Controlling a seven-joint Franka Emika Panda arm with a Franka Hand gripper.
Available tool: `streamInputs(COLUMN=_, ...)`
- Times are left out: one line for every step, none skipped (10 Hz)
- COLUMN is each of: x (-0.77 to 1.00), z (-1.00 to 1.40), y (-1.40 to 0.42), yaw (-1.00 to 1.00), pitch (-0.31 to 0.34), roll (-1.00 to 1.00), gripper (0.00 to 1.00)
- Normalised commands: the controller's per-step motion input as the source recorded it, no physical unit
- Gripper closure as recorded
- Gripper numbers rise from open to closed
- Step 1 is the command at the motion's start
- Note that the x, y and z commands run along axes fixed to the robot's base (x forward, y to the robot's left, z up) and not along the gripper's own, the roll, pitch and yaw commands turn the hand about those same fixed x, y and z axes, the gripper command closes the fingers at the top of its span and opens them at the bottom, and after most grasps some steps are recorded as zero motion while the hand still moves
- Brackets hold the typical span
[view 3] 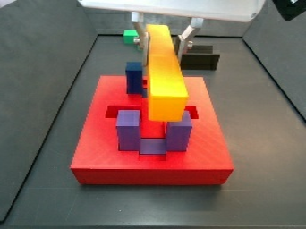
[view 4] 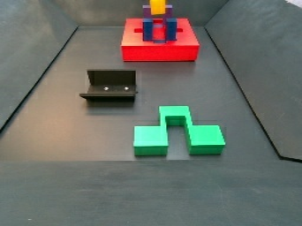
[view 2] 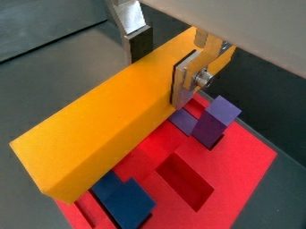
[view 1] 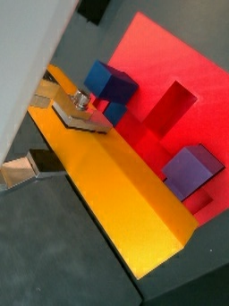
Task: Pick up the yellow object. Move up. Move to above the board. Insert the yellow object.
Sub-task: Insert the yellow object.
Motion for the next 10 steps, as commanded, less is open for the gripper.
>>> streamInputs(x=-0.10, z=0.00, y=0.00, yaw=0.00, pitch=0.000, roll=0.00, gripper=1.00)
streamInputs(x=0.00, z=0.00, y=-0.11, yaw=-0.03, pitch=-0.029, roll=0.03, gripper=1.00)
streamInputs(x=0.00, z=0.02, y=-0.05, yaw=-0.14, pitch=-0.140, roll=-0.19, gripper=1.00)
streamInputs(x=0.00, z=0.08, y=0.00, yaw=-0.13, pitch=-0.156, roll=-0.24, gripper=1.00)
streamInputs(x=-0.08, z=0.13, y=0.00, yaw=-0.22, pitch=-0.157, roll=-0.13, gripper=1.00)
streamInputs(x=0.00, z=0.26, y=-0.07, yaw=-0.29, pitch=-0.143, roll=-0.03, gripper=1.00)
streamInputs(x=-0.05, z=0.01, y=-0.03, yaw=-0.25, pitch=-0.123, roll=0.17, gripper=1.00)
streamInputs(x=0.00, z=0.00, y=0.00, yaw=-0.21, pitch=-0.109, roll=0.17, gripper=1.00)
streamInputs(x=0.00, z=-0.15, y=0.00, yaw=-0.09, pitch=-0.116, roll=0.01, gripper=1.00)
streamInputs(x=0.11, z=-0.07, y=0.00, yaw=0.00, pitch=-0.090, roll=0.00, gripper=1.00)
